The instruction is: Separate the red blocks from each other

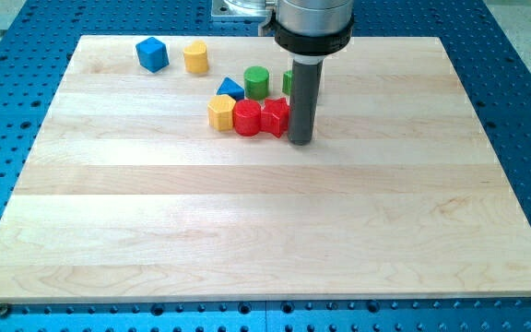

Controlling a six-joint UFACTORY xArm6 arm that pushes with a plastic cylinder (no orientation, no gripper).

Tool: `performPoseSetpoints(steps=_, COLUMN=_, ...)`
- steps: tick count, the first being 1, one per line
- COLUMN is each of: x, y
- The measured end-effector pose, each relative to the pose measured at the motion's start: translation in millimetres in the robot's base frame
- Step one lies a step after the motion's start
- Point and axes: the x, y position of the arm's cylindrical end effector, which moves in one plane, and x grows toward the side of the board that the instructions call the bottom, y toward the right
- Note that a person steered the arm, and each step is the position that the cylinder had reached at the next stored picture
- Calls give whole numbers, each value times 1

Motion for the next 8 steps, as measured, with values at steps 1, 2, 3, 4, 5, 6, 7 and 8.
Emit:
performPoseSetpoints(steps=1, x=-2, y=13)
performPoseSetpoints(steps=2, x=-18, y=19)
performPoseSetpoints(steps=3, x=-18, y=11)
performPoseSetpoints(steps=4, x=-18, y=-2)
performPoseSetpoints(steps=5, x=-41, y=-4)
performPoseSetpoints(steps=6, x=-59, y=-12)
performPoseSetpoints(steps=7, x=-54, y=-45)
performPoseSetpoints(steps=8, x=-47, y=-69)
